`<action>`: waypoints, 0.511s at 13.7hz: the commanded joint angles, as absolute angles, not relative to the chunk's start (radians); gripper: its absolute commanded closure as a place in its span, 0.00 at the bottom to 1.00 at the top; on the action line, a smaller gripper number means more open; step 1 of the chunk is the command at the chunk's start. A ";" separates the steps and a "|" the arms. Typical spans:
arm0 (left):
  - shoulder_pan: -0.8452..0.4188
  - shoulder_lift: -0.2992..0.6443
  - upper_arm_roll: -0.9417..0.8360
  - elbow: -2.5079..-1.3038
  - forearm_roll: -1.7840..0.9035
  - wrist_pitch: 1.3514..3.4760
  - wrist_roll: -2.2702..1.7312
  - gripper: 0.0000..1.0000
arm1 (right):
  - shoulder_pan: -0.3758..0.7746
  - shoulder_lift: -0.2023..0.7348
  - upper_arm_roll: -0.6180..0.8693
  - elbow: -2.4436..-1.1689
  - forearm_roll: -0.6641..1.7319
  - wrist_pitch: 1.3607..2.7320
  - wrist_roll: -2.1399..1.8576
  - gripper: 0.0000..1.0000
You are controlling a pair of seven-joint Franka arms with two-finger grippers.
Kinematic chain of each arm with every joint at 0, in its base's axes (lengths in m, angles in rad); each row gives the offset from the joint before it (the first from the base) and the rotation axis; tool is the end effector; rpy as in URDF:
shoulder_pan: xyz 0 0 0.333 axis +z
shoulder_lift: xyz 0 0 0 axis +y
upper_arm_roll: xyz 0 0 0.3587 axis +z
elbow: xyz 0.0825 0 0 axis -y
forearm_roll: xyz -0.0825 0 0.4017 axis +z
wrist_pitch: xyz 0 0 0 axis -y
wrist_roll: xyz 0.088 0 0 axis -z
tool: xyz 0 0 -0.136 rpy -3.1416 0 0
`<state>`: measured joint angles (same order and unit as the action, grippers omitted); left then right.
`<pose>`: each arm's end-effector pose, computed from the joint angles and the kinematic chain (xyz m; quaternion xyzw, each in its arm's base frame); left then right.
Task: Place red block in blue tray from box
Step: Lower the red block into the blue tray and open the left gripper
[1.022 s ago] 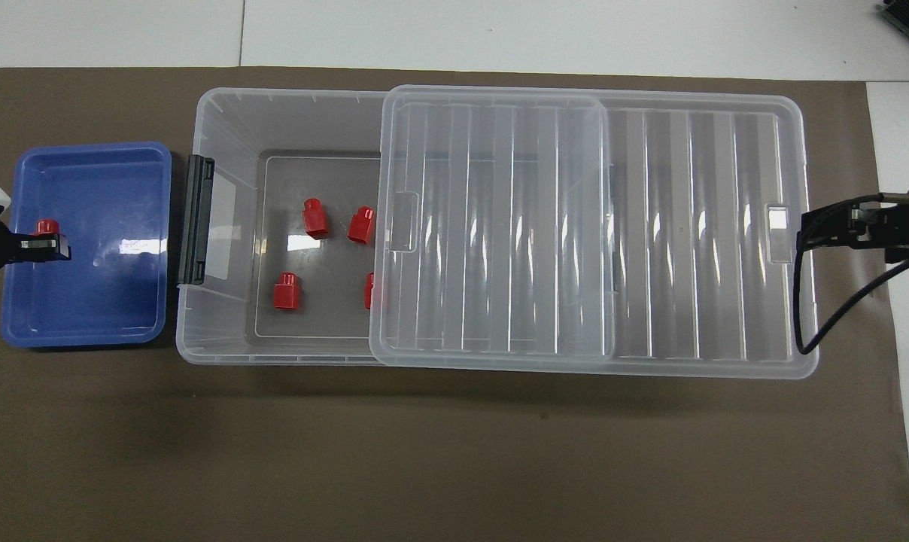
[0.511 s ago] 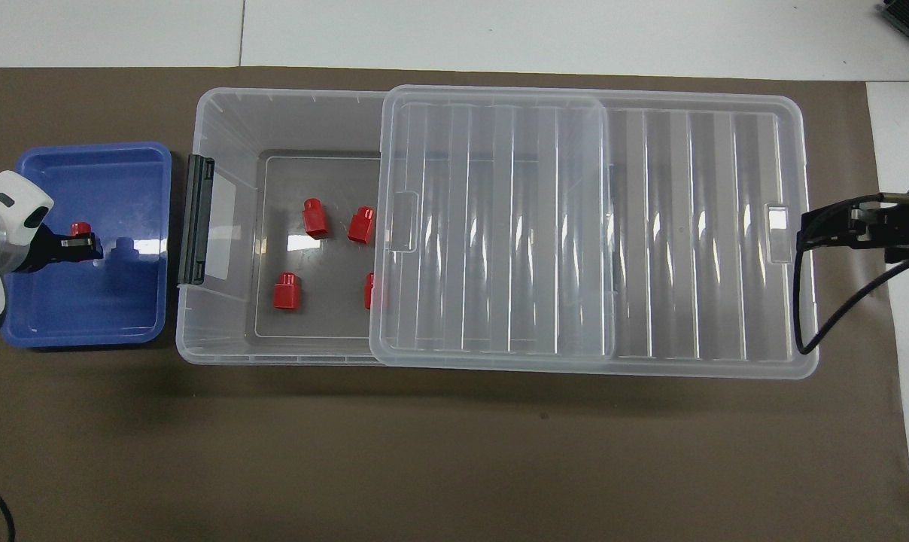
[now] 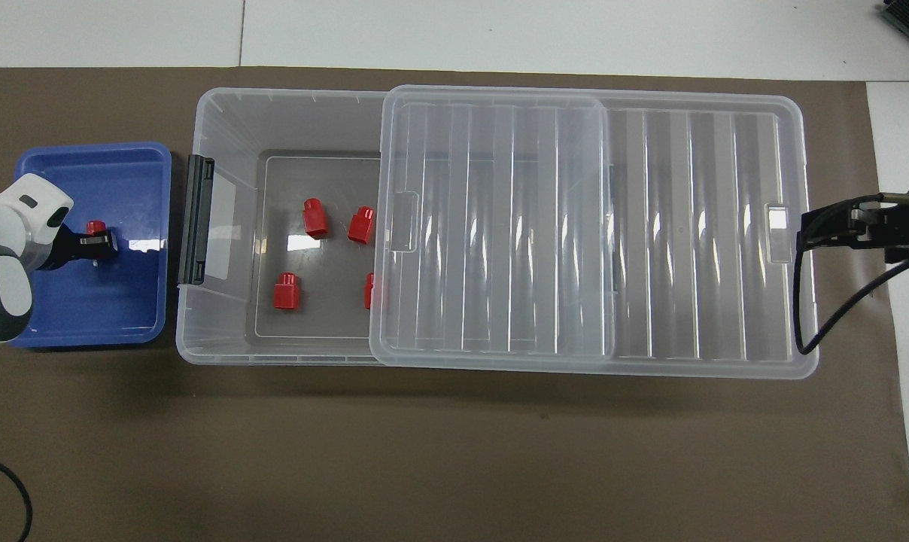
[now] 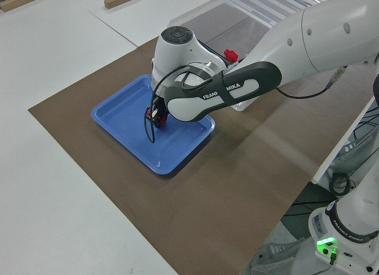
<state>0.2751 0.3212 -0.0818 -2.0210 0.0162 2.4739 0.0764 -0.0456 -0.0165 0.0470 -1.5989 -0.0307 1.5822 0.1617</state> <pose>0.6298 0.1255 0.3038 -0.9962 -0.0552 -0.0668 0.0017 0.5672 -0.0031 0.6349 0.9967 -0.0799 0.0012 0.0157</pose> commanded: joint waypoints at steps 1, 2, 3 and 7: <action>0.262 0.318 -0.075 -2.043 0.005 2.503 0.075 0.61 | -0.057 -0.028 0.057 -1.611 -0.023 1.577 0.141 0.00; 0.261 0.316 -0.075 -2.054 0.006 2.522 0.075 0.52 | -0.057 -0.028 0.057 -1.611 -0.023 1.586 0.141 0.00; 0.261 0.316 -0.075 -2.069 0.006 2.542 0.075 0.43 | -0.057 -0.028 0.057 -1.611 -0.023 1.597 0.140 0.03; 0.259 0.318 -0.075 -2.072 0.006 2.554 0.077 0.00 | -0.057 -0.037 0.037 -1.679 -0.023 1.739 0.141 1.00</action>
